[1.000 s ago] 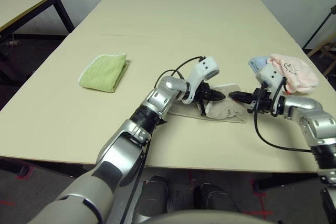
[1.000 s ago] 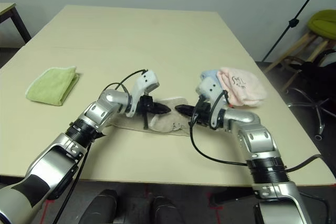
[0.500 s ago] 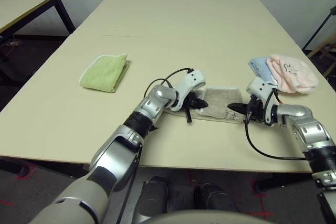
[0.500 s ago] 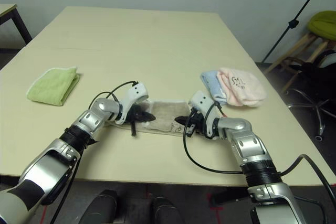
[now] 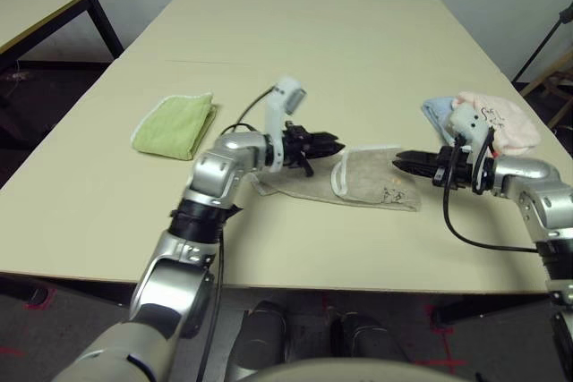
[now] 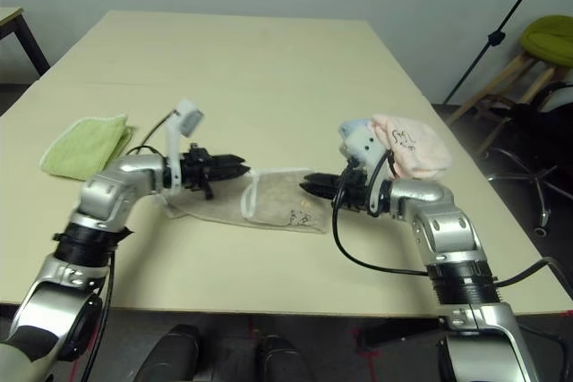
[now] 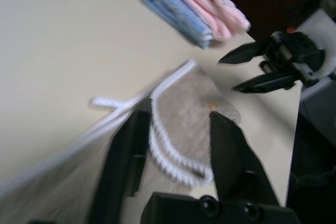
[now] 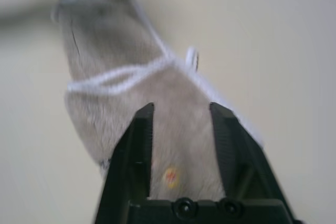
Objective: Fold the towel and set it aside.
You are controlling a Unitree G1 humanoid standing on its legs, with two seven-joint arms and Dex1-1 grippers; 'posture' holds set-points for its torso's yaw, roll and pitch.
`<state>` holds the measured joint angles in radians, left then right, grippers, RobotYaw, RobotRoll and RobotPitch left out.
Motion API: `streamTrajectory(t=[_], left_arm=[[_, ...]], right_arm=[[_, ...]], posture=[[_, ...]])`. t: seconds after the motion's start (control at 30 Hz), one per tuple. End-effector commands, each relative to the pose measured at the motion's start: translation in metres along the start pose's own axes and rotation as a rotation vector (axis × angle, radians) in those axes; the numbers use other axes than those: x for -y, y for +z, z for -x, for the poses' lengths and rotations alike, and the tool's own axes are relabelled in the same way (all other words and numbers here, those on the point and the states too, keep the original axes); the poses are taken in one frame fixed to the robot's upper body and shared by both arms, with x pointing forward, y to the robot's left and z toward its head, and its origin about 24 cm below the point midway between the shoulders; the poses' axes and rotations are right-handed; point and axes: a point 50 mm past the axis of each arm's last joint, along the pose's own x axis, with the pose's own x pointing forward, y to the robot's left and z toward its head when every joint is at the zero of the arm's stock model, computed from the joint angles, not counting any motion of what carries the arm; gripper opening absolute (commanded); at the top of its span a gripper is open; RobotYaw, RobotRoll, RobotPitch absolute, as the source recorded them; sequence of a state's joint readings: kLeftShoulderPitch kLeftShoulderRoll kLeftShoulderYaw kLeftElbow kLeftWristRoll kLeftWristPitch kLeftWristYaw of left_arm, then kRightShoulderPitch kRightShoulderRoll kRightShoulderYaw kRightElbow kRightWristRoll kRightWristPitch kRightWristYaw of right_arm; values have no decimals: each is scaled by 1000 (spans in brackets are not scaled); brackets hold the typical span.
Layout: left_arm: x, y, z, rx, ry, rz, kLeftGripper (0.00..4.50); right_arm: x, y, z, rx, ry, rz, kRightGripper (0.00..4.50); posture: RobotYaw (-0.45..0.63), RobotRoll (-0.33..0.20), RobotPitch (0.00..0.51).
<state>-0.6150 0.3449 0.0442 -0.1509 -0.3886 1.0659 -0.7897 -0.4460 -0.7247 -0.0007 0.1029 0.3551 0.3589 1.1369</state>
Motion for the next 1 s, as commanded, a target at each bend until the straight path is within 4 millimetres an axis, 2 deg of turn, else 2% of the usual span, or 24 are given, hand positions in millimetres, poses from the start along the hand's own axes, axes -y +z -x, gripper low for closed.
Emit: streamTrajectory(t=[0.03, 0.13, 0.3, 0.47, 0.67, 0.87, 1.0], left_arm=[[5, -9, 22, -44, 32, 138, 3554], [7, -15, 39, -66, 73, 281, 4486], [14, -34, 48, -76, 59, 422, 4486], [15, -56, 36, -48, 131, 581, 4486], [18, -83, 26, -123, 223, 705, 4486], [26, -90, 26, -170, 172, 745, 4486], [29, -82, 27, -125, 127, 779, 4486]], right_arm=[[3, 17, 8, 38, 70, 128, 3444], [8, 20, 14, -2, 115, 171, 4477], [13, 27, 23, -3, 177, 204, 4477], [14, 34, 33, -12, 232, 228, 4477], [15, 35, 45, -45, 231, 216, 4477], [13, 40, 62, -78, 223, 209, 4477], [10, 41, 66, -80, 217, 191, 4477]], posture=[[195, 0, 107], [206, 0, 104], [217, 0, 101], [209, 0, 103], [178, 0, 110], [152, 0, 110], [146, 0, 105]])
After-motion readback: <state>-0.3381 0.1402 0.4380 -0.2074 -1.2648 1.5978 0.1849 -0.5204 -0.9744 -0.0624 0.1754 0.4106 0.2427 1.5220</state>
